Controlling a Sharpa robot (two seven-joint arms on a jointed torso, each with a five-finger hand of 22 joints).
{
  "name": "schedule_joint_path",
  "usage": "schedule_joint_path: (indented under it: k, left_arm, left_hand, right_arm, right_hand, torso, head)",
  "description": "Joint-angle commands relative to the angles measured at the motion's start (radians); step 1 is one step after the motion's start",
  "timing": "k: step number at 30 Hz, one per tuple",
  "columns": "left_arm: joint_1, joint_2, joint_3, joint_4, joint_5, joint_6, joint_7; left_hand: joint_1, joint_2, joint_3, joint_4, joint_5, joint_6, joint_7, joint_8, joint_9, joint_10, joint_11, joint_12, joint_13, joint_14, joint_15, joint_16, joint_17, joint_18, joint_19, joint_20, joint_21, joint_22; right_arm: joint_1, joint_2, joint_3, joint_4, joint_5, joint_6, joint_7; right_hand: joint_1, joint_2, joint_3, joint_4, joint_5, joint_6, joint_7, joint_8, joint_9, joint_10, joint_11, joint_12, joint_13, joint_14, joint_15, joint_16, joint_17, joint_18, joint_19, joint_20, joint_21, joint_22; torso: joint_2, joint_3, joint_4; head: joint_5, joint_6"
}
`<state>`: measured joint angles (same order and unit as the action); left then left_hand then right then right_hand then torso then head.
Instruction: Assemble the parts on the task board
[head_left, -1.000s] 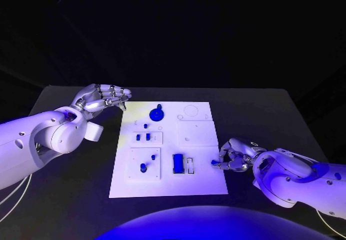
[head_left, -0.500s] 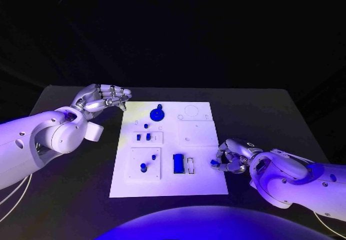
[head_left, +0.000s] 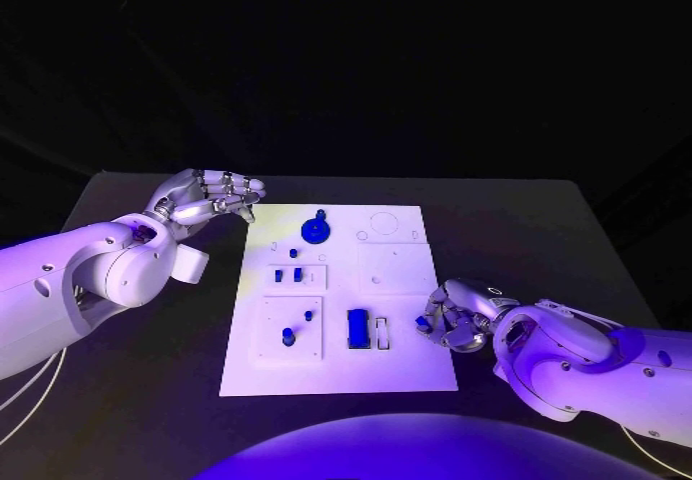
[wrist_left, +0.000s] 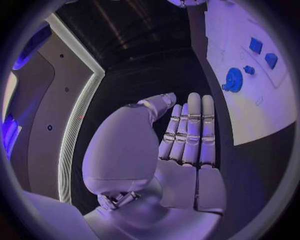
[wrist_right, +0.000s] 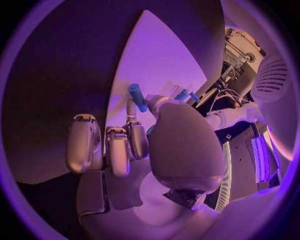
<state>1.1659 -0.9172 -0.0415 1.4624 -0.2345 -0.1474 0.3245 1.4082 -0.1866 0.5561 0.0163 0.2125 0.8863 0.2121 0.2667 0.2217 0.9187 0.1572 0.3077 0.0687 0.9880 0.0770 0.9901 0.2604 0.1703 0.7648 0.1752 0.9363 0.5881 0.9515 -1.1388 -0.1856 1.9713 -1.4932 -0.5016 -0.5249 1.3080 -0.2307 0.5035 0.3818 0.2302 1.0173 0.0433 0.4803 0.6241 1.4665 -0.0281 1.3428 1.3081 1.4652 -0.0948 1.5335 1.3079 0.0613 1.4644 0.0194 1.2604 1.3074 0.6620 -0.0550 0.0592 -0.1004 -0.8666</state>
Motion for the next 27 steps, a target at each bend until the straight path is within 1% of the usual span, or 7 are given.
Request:
schedule_joint_path:
  k: [1,3,6,13,17,20,27]
  left_arm:
    - [0.000,0.003,0.001,0.002,0.005,0.010,0.006]
    - [0.000,0.003,0.001,0.002,0.005,0.010,0.005]
    - [0.000,0.004,0.001,0.002,0.005,0.010,0.005]
    - [0.000,0.004,0.001,0.003,0.005,0.011,0.004]
    - [0.000,0.004,0.001,0.004,0.005,0.012,0.003]
    - [0.000,0.004,0.001,0.004,0.005,0.012,0.003]
    - [0.000,0.006,0.001,0.005,0.005,0.014,0.002]
  left_hand:
    - [-0.002,0.009,0.001,-0.005,0.007,-0.002,0.003,0.004,-0.001,-0.009,0.000,0.006,0.000,-0.007,0.002,-0.005,0.000,0.012,-0.006,0.000,0.004,0.001]
    - [-0.002,0.009,0.001,-0.005,0.007,-0.002,0.003,0.004,-0.001,-0.009,0.000,0.006,0.000,-0.007,0.002,-0.005,0.000,0.012,-0.006,0.000,0.004,0.001]
    - [-0.002,0.011,0.002,-0.005,0.007,-0.001,0.003,0.005,-0.001,-0.010,0.000,0.007,0.000,-0.007,0.002,-0.005,0.000,0.012,-0.006,0.000,0.004,0.001]
    - [-0.002,0.011,0.002,-0.005,0.007,-0.001,0.003,0.005,-0.001,-0.010,0.000,0.007,0.000,-0.007,0.002,-0.005,0.000,0.012,-0.006,0.000,0.004,0.001]
    - [-0.002,0.011,0.002,-0.005,0.007,-0.001,0.003,0.005,-0.001,-0.010,0.000,0.007,0.000,-0.007,0.002,-0.005,0.000,0.012,-0.006,0.000,0.004,0.001]
    - [-0.002,0.011,0.002,-0.005,0.007,-0.001,0.003,0.005,-0.001,-0.010,0.000,0.007,0.000,-0.007,0.002,-0.005,0.000,0.012,-0.006,0.000,0.004,0.001]
    - [-0.002,0.011,0.002,-0.005,0.007,-0.001,0.003,0.005,-0.001,-0.010,0.000,0.007,0.000,-0.007,0.002,-0.005,0.000,0.012,-0.006,0.000,0.004,0.001]
  right_arm:
    - [0.016,0.009,0.000,0.012,0.096,-0.001,-0.007]
    - [0.026,0.019,0.001,0.017,0.133,-0.014,-0.001]
    - [0.034,0.035,0.001,0.023,0.181,-0.032,0.009]
    - [0.041,0.074,0.002,0.020,0.278,-0.072,0.028]
    - [0.041,0.095,0.002,0.010,0.320,-0.071,0.028]
    - [0.040,0.112,0.002,-0.001,0.348,-0.062,0.023]
    - [0.025,0.145,0.002,-0.021,0.385,-0.055,0.015]
  right_hand:
    - [-0.018,0.001,0.244,-0.236,-0.006,0.002,0.003,0.011,0.012,0.030,-0.001,0.007,0.118,0.088,0.007,0.006,0.172,-0.005,0.018,0.003,0.004,0.189]
    - [-0.028,0.003,0.250,-0.238,-0.006,0.002,0.003,0.012,0.013,0.031,-0.001,0.008,0.119,0.088,0.006,0.006,0.173,-0.005,0.019,0.003,0.005,0.190]
    - [-0.053,0.006,0.258,-0.236,-0.007,0.002,0.002,0.013,0.015,0.031,-0.002,0.009,0.120,0.089,0.006,0.007,0.174,-0.006,0.019,0.003,0.007,0.190]
    - [-0.071,0.006,0.261,-0.235,-0.008,0.001,0.000,0.014,0.017,0.031,-0.002,0.008,0.120,0.089,0.006,0.007,0.175,-0.005,0.018,0.003,0.003,0.189]
    - [-0.077,0.005,0.260,-0.235,-0.009,0.001,0.000,0.014,0.017,0.031,-0.003,0.009,0.120,0.089,0.005,0.007,0.176,-0.005,0.017,0.002,0.001,0.188]
    - [-0.099,-0.001,0.256,-0.234,-0.010,0.001,-0.002,0.014,0.018,0.031,-0.004,0.009,0.121,0.089,0.005,0.007,0.175,-0.004,0.017,0.002,0.000,0.188]
    - [-0.130,-0.006,0.232,-0.231,-0.014,0.006,-0.005,0.014,0.018,0.031,-0.006,0.008,0.121,0.089,0.003,0.007,0.175,-0.004,0.016,0.001,-0.003,0.187]
  torso:
    - [0.000,-0.0006,0.0007]
    - [0.000,-0.0006,0.0006]
    - [0.001,-0.0003,0.0007]
    - [0.001,-0.0003,-0.0007]
    - [0.001,0.0001,-0.0002]
    - [0.001,0.0001,-0.0003]
    - [0.001,0.0002,-0.0003]
  head:
    - [0.000,0.001]
    - [0.000,0.001]
    - [0.001,0.001]
    - [0.001,0.001]
    - [0.002,-0.001]
    - [0.002,-0.002]
    - [0.004,-0.003]
